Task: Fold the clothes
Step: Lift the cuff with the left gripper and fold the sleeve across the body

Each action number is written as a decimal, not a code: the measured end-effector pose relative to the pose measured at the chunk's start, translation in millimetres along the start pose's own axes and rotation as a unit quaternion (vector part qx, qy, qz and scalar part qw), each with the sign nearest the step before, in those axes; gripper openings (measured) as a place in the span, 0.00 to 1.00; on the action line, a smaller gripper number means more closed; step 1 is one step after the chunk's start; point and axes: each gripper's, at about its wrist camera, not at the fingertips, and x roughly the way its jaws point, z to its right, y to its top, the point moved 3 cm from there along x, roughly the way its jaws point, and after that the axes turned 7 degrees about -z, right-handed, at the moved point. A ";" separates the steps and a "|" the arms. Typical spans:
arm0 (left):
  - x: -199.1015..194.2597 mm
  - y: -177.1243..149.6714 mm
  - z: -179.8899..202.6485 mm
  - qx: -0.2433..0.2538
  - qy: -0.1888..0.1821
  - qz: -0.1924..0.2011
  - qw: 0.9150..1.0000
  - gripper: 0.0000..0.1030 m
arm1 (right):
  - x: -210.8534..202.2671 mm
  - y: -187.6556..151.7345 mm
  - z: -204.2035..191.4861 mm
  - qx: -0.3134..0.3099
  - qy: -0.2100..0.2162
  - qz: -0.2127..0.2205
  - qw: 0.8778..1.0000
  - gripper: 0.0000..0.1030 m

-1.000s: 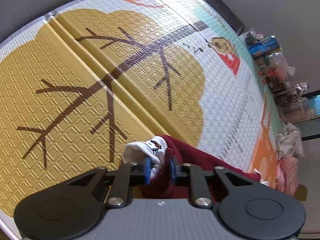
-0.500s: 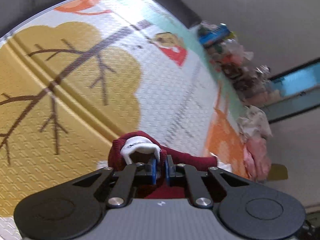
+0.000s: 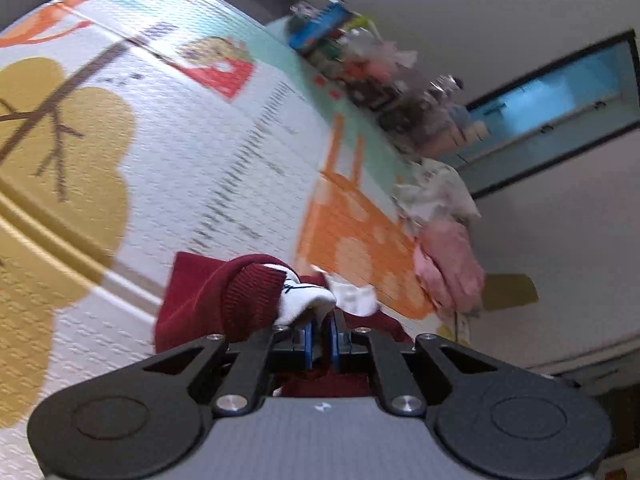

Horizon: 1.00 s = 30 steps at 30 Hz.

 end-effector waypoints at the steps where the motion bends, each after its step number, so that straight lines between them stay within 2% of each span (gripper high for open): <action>1: 3.9 -0.6 7.1 0.006 -0.004 -0.003 1.000 0.09 | -0.8 -1.2 3.9 0.004 -0.001 0.001 1.000 0.51; 15: 66.6 -18.5 87.2 0.064 -0.054 -0.062 0.995 0.09 | -14.9 -15.4 66.8 0.063 -0.010 0.010 0.998 0.51; 19: 92.4 -25.8 95.4 0.069 -0.030 -0.082 0.994 0.09 | -16.6 -20.4 84.0 0.075 -0.015 0.009 0.997 0.51; 24: 104.9 -30.5 97.2 0.069 -0.017 -0.094 0.993 0.09 | -17.1 -24.4 100.0 0.087 -0.014 0.009 0.996 0.51; 30: 104.5 -30.6 97.1 0.072 0.011 -0.084 0.994 0.13 | -18.1 -21.2 110.1 0.103 0.011 0.017 0.995 0.50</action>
